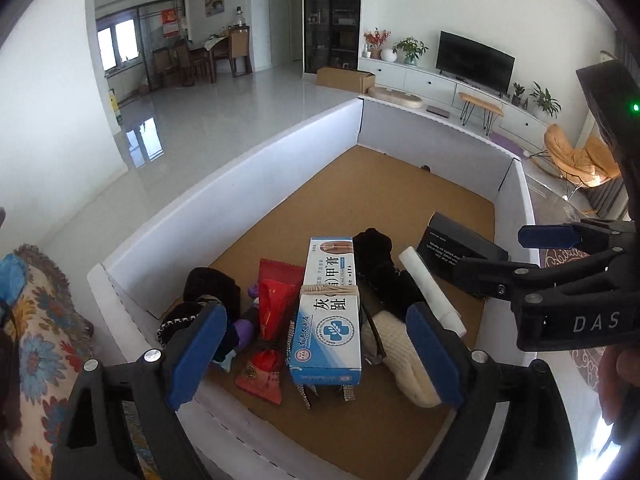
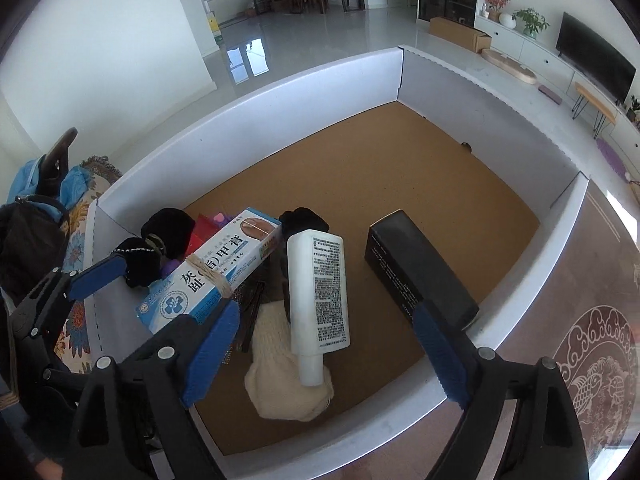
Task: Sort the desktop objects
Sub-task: 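Carry box and tube into the cardboard bin and open both tools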
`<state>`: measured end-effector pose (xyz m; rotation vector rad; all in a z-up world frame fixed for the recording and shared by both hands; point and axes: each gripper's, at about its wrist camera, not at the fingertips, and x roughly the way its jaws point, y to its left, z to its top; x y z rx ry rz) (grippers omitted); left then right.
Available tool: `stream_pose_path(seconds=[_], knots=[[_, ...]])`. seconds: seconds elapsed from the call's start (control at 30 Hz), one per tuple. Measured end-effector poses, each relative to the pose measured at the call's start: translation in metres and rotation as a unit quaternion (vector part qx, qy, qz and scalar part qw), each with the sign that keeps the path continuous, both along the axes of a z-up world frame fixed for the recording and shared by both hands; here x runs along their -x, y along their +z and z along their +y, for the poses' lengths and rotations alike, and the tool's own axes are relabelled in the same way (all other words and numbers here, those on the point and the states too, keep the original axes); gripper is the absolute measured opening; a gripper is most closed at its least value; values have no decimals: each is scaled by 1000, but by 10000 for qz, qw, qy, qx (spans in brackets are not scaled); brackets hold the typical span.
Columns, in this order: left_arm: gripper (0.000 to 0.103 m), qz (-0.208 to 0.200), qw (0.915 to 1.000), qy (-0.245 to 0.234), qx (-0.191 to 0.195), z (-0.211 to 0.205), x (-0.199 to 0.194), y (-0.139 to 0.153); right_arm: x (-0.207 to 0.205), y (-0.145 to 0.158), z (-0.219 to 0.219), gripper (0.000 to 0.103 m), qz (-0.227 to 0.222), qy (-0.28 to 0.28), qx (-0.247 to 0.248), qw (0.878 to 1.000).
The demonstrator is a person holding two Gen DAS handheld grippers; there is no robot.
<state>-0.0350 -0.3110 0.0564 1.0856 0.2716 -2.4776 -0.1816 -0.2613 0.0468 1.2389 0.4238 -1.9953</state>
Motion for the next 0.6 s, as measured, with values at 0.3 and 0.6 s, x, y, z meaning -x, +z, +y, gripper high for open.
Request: stream_pose_path(seconds=[0.3,0.6], knots=[[103,367,9965,664,-342,7,-18,26,9,34,53,103,457,-360,41,9983],[103,586,9941,908,-139,22,-30,52,4,43,71,103,508,-376,178,9978]])
